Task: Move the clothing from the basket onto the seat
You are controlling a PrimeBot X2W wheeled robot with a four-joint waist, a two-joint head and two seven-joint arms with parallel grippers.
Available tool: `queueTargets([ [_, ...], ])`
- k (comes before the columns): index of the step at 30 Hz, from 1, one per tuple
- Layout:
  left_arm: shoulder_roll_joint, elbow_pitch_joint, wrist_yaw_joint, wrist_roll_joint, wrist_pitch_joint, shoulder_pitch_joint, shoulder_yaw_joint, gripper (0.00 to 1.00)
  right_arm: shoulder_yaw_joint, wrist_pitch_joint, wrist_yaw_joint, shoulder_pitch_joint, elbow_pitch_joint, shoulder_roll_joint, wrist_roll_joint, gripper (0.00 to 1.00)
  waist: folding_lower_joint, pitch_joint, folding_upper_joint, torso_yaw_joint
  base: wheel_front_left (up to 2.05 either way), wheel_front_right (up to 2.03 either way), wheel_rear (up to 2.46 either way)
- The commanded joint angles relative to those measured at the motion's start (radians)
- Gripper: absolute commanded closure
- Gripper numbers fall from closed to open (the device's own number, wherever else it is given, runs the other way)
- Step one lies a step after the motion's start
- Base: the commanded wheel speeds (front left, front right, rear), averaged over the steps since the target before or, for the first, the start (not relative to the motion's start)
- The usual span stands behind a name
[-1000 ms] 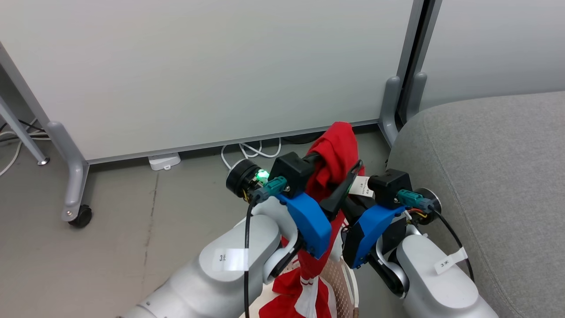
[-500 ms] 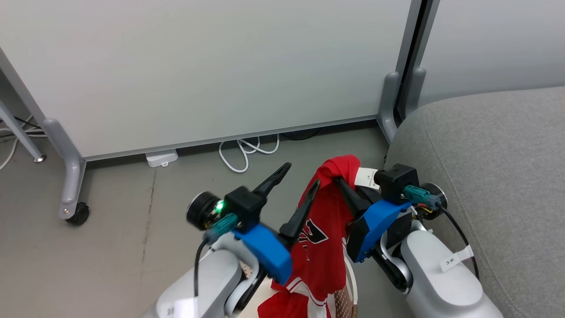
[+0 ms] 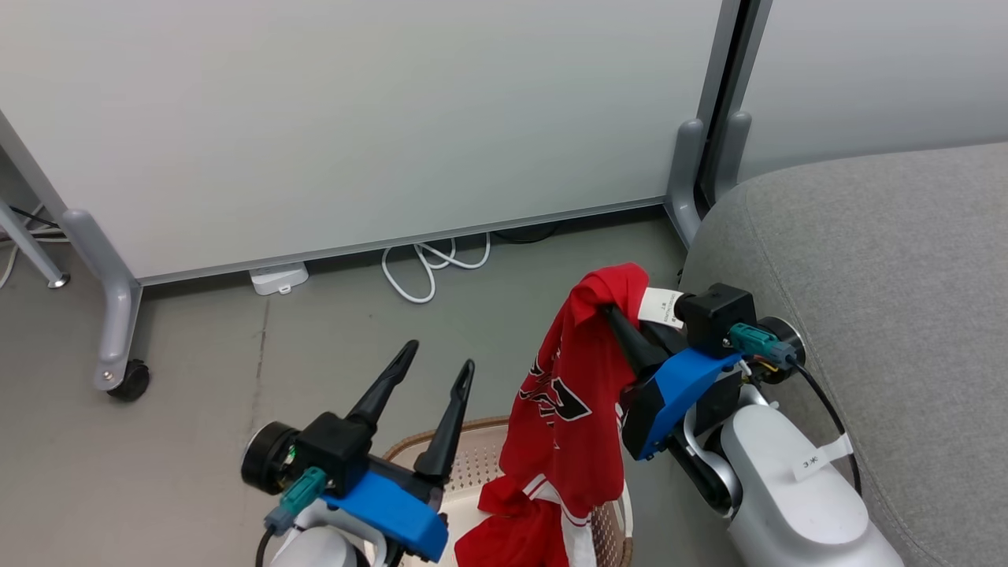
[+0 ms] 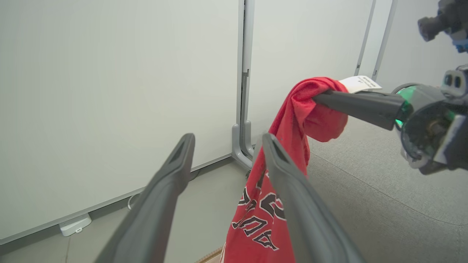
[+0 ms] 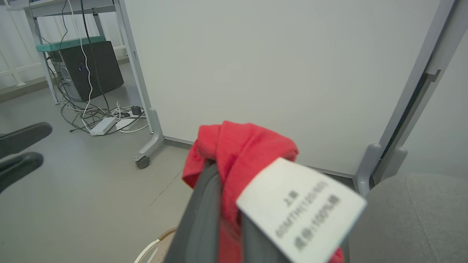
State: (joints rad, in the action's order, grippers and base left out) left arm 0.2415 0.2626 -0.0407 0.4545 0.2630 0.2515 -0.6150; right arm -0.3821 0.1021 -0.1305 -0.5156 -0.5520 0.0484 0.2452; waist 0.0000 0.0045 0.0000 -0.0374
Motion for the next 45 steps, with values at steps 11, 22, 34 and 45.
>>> queueTargets([
  [11,-0.051,0.002,-0.051,-0.084,0.003,-0.074,0.11,0.0,0.008,-0.008,0.0,0.017,0.028,0.004,-0.006,1.0,0.0,0.009,0.0,-0.034,0.0,0.0,0.0],
  [22,-0.086,0.007,-0.079,-0.13,0.003,-0.081,0.156,0.0,0.019,-0.018,0.0,-0.007,0.045,0.004,-0.024,1.0,0.0,0.021,0.0,-0.2,0.0,0.0,0.0],
  [34,-0.1,0.006,-0.09,-0.156,0.003,-0.062,0.164,0.0,0.06,-0.022,0.0,0.023,0.064,0.003,-0.047,1.0,0.0,0.05,0.0,-0.39,0.0,0.0,0.0],
  [45,-0.103,0.007,-0.092,-0.164,0.003,-0.056,0.168,0.0,0.066,-0.024,0.0,0.026,0.073,0.003,-0.05,1.0,0.0,0.067,0.0,-0.491,0.0,0.0,0.0],
])
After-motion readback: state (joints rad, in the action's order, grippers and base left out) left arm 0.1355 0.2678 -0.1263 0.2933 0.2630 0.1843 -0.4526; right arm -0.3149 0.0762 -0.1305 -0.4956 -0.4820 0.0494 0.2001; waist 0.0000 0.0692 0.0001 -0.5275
